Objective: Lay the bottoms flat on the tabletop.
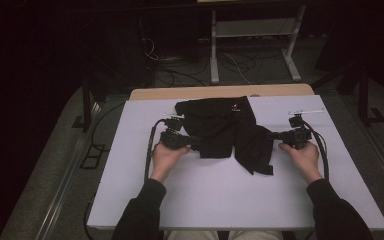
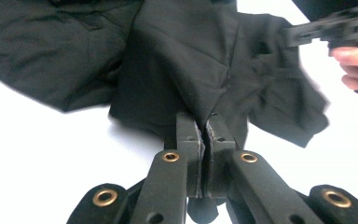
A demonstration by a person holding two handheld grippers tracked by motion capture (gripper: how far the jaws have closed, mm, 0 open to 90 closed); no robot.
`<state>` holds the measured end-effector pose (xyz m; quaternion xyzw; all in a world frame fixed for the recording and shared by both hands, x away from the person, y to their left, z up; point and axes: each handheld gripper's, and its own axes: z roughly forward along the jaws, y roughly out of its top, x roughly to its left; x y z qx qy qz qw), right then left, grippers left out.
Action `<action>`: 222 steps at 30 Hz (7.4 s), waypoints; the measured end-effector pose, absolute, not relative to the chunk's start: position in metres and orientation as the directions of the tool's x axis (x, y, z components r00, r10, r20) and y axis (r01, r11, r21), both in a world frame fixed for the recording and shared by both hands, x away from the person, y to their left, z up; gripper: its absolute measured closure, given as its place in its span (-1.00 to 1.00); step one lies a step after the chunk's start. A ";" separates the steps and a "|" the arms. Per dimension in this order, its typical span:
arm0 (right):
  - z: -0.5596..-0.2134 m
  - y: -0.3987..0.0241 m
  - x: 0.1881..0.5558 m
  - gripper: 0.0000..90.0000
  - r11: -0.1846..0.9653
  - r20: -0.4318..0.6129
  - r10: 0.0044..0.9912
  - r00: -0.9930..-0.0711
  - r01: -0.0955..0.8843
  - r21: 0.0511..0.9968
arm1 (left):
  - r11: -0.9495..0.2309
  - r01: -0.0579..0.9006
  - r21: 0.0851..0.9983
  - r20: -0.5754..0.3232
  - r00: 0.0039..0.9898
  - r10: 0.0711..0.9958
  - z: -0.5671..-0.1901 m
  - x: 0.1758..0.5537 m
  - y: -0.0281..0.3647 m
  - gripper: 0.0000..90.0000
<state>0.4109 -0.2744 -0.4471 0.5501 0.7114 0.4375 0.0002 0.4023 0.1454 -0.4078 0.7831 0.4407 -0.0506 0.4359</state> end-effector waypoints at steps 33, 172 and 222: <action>-0.414 -0.106 0.333 -0.18 0.237 0.411 0.585 -0.699 0.632 0.738 | 0.002 0.802 0.597 -0.712 0.529 0.463 -0.422 0.375 0.180 0.90; -0.420 -0.130 0.273 0.93 0.407 0.632 0.413 -0.656 0.753 0.517 | -0.663 0.530 0.529 -0.202 0.837 0.508 -0.414 0.240 0.187 0.92; -0.418 -0.185 0.285 -0.32 0.422 0.477 0.507 -0.717 0.690 0.589 | -0.511 0.590 0.625 -0.363 0.799 0.480 -0.402 0.273 0.205 -0.40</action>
